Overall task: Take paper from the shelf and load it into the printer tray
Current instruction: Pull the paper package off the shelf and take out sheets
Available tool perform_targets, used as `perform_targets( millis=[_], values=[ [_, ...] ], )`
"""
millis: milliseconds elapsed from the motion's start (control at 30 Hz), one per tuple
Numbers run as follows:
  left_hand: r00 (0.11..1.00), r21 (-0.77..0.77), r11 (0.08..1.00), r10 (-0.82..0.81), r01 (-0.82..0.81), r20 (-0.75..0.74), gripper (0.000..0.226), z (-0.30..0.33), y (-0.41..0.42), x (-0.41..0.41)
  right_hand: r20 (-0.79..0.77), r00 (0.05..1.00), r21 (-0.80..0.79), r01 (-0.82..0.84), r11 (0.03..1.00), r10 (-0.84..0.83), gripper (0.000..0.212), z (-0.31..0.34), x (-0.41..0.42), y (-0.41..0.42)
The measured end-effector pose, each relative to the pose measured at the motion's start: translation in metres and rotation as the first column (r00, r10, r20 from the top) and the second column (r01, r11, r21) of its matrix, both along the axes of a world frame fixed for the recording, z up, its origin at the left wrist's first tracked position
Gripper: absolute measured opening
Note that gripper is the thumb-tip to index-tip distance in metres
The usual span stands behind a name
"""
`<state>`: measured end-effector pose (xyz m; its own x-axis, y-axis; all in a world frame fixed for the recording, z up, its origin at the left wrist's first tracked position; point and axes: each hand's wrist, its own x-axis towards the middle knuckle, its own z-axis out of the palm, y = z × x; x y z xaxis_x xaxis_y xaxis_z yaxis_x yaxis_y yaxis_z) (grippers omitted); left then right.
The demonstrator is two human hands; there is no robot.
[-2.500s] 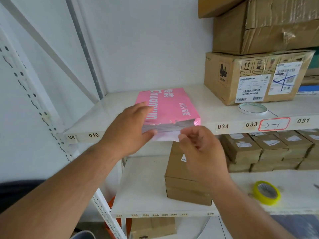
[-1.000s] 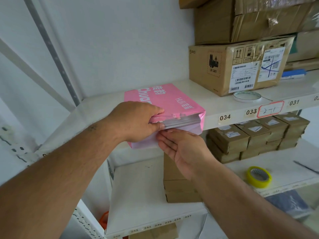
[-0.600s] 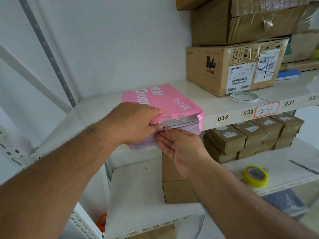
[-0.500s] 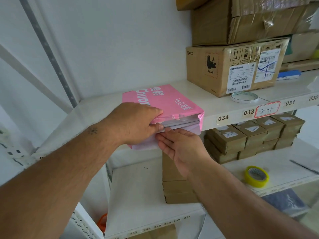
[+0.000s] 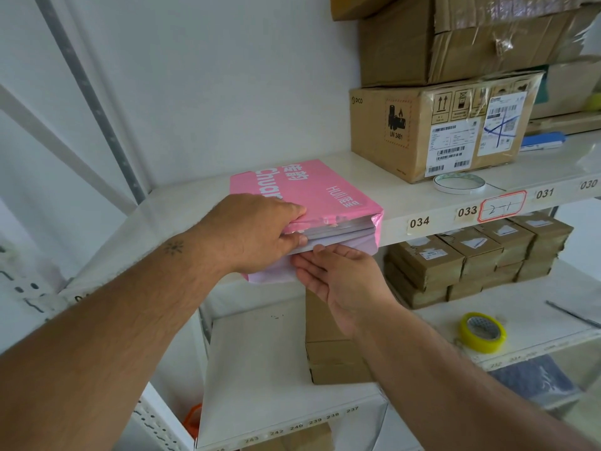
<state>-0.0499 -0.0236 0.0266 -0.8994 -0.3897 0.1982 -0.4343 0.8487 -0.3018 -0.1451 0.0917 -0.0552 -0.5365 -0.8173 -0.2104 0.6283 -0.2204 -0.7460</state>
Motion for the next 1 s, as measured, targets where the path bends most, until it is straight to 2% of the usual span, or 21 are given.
perform_targets(
  millis=[200, 300, 533, 633, 767, 1000],
  values=[
    [1.000, -0.010, 1.000, -0.011, 0.011, -0.013, 0.052, -0.001, 0.000, 0.000, -0.006, 0.998, 0.090, 0.061, 0.994, -0.061, 0.011, 0.006, 0.001, -0.003],
    [0.999, -0.039, 0.999, -0.028, 0.027, -0.027, 0.047, -0.003, -0.001, 0.000, -0.045, 0.994, 0.155, 0.109, 0.982, -0.104, 0.013, 0.010, 0.001, -0.009],
    [0.996, -0.057, 0.995, -0.083, 0.082, -0.015, 0.048, 0.001, 0.005, -0.003, -0.056, 0.981, 0.137, 0.191, 0.972, -0.185, 0.020, 0.007, 0.008, -0.016],
    [0.996, -0.087, 0.993, -0.085, 0.083, -0.014, 0.050, -0.002, 0.007, -0.008, -0.174, 0.966, 0.152, 0.218, 0.964, -0.191, 0.023, 0.006, 0.006, -0.014],
    [0.998, -0.051, 0.998, -0.050, 0.048, -0.034, 0.051, 0.001, 0.009, -0.014, -0.364, 0.895, 0.193, 0.341, 0.920, -0.256, 0.029, 0.008, 0.003, -0.015],
    [1.000, 0.006, 1.000, -0.021, 0.021, 0.003, 0.055, 0.013, 0.008, -0.016, -0.393, 0.876, 0.172, 0.369, 0.913, -0.280, 0.024, 0.020, 0.023, 0.030]
  ],
)
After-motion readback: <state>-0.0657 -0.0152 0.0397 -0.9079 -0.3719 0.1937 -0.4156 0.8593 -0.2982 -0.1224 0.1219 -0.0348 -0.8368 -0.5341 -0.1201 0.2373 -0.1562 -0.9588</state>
